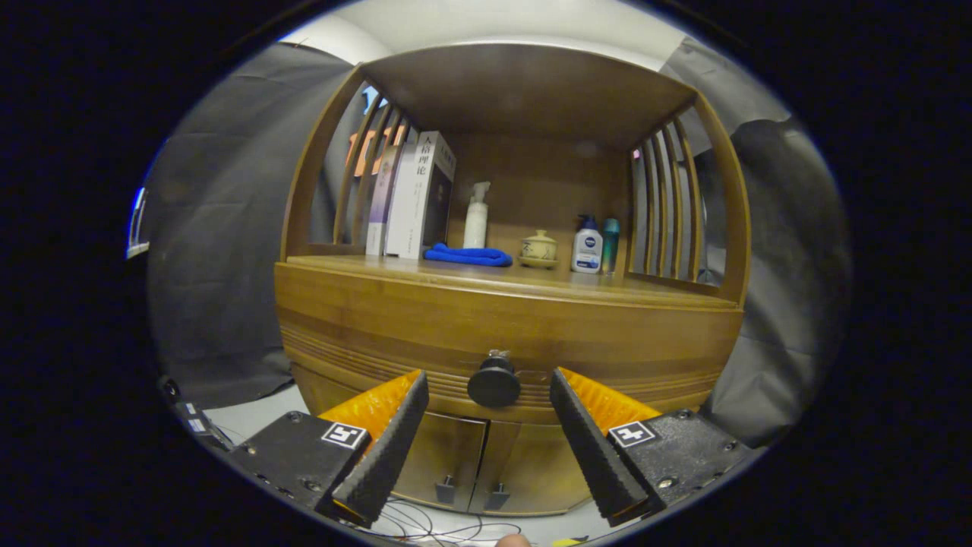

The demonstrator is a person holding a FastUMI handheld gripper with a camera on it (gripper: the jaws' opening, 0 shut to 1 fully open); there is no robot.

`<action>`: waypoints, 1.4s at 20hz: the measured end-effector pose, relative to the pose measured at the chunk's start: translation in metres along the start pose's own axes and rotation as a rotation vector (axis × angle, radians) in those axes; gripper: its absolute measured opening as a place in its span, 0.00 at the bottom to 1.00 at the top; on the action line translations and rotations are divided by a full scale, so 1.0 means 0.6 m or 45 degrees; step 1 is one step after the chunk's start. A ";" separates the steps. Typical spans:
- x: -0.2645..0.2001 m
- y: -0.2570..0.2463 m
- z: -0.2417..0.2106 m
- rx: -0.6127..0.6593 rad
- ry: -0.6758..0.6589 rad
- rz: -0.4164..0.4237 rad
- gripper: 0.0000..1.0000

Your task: Pull open the drawer, take out the items inside it, and place them on the countertop above the cabinet.

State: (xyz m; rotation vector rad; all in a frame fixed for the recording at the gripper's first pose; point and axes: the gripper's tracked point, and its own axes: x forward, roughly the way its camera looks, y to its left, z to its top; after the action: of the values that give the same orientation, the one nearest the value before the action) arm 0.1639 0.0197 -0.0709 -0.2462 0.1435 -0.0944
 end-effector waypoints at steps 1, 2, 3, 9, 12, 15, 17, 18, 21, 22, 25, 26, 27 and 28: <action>0.008 -0.001 0.002 0.001 0.000 -0.007 1.00; 0.013 -0.003 0.001 0.003 0.004 -0.014 1.00; 0.020 -0.005 0.001 0.005 0.012 -0.020 1.00; 0.044 -0.011 -0.010 -0.023 0.050 -0.053 0.94; 0.050 -0.007 -0.020 -0.025 0.093 -0.049 0.81; 0.060 -0.010 -0.018 -0.004 0.092 -0.059 0.65; 0.062 -0.009 -0.021 0.000 0.103 -0.073 0.55; 0.059 -0.010 -0.022 -0.013 0.110 -0.083 0.50; 0.058 -0.009 -0.022 0.009 0.134 -0.103 0.47; 0.057 -0.008 -0.020 0.016 0.128 -0.091 0.45; 0.060 -0.011 -0.022 0.000 0.117 -0.090 0.44; 0.058 -0.010 -0.022 -0.007 0.120 -0.093 0.43; 0.059 -0.010 -0.022 -0.006 0.125 -0.091 0.41; 0.058 -0.009 -0.023 -0.011 0.132 -0.084 0.39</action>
State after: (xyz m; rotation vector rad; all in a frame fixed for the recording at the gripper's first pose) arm 0.1958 0.0073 -0.0873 -0.2545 0.2390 -0.1724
